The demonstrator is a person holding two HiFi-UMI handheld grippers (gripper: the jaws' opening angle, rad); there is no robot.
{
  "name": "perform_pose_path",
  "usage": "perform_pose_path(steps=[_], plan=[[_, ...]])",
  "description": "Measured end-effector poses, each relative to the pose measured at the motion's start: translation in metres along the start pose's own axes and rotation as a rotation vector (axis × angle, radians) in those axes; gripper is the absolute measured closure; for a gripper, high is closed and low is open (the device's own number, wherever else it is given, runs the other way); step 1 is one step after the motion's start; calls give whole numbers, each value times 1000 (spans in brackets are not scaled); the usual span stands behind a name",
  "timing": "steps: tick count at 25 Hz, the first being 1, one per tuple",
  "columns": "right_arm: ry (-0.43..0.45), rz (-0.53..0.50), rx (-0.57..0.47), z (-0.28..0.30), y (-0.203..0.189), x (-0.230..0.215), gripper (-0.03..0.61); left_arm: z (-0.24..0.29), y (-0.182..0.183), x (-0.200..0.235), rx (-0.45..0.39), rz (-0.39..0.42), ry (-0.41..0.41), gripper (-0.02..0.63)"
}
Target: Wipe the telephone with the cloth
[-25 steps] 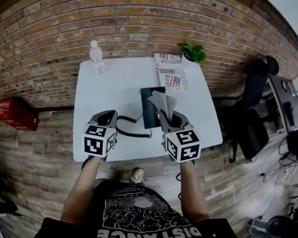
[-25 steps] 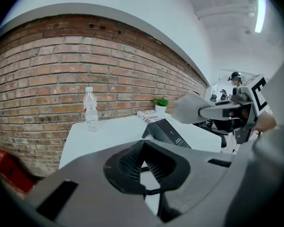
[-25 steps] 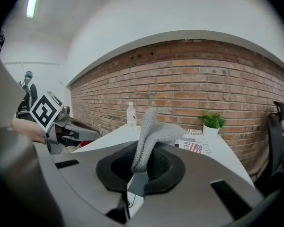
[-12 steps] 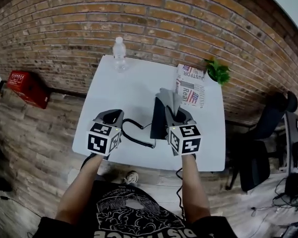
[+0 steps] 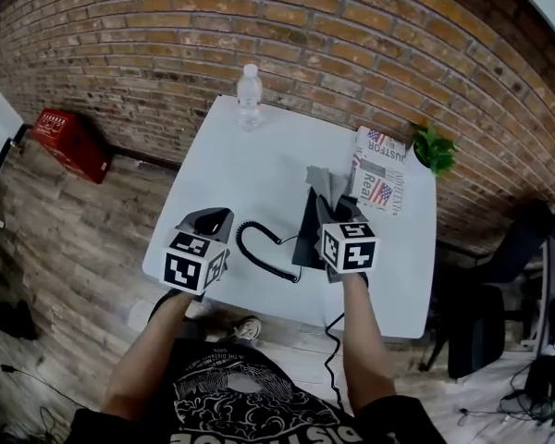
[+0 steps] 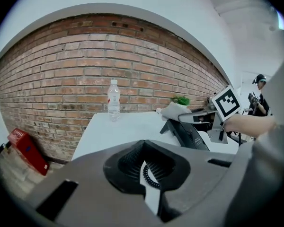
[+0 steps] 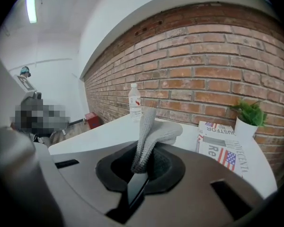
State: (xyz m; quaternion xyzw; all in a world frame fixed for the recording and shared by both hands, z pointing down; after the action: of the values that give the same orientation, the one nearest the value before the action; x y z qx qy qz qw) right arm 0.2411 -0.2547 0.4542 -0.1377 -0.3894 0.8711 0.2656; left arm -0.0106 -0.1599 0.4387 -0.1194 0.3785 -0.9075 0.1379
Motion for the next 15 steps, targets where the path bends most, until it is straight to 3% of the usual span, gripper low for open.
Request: perform_pose_path(steps=[15], plan=[[17,73,36,9,-24,8,568,6,-11,-14,15,31,-50,607]])
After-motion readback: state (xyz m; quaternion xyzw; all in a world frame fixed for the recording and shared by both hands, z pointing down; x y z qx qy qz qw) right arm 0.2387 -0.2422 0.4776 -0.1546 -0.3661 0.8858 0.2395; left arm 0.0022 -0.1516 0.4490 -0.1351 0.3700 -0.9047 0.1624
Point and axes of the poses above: the fingertips, and each gripper's own axes: z forward along the fingers, x to its left, y out of its top, the point moved 9 cm from there along -z, backward along the fingers, and after that the axes turned 11 degrees about x, right-handed, at the moved point
